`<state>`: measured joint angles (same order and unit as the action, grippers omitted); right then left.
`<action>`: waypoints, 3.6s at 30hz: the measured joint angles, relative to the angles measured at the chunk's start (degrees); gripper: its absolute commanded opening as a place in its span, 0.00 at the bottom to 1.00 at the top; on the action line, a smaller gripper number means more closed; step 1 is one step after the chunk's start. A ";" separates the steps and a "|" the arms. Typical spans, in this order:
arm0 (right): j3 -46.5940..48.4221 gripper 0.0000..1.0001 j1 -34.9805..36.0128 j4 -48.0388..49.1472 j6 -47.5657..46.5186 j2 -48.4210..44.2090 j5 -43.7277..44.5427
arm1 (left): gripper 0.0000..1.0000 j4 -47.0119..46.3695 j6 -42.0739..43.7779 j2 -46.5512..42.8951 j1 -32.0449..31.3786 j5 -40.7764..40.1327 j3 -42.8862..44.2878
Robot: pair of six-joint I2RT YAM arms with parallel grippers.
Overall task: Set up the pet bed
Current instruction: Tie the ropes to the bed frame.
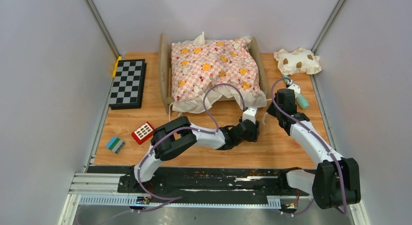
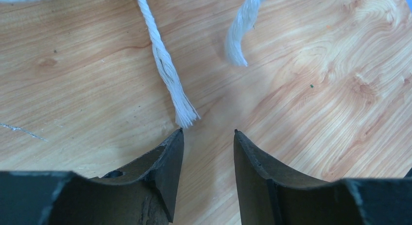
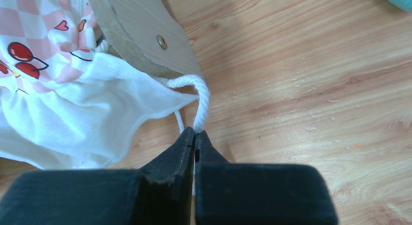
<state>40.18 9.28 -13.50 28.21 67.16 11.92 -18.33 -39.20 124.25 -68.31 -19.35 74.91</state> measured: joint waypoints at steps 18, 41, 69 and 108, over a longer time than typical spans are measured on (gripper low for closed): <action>0.57 0.00 -0.09 4.39 10.38 0.48 -11.50 | 0.53 3.21 -2.40 -15.76 0.15 -1.49 -18.88; -5.57 0.00 -0.09 21.55 26.60 16.98 -20.04 | 0.53 6.97 -3.98 -22.43 0.15 -3.06 -25.38; -6.49 0.03 0.07 14.34 18.16 13.60 -4.52 | 0.53 6.32 -3.98 -21.68 0.15 -2.99 -24.83; -8.26 0.14 0.35 19.50 34.23 13.33 -2.40 | 0.53 7.82 -3.02 -22.23 0.15 -2.78 -24.83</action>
<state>31.92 9.63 6.00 62.43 80.49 9.52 -10.50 -42.22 102.02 -68.16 -22.13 50.09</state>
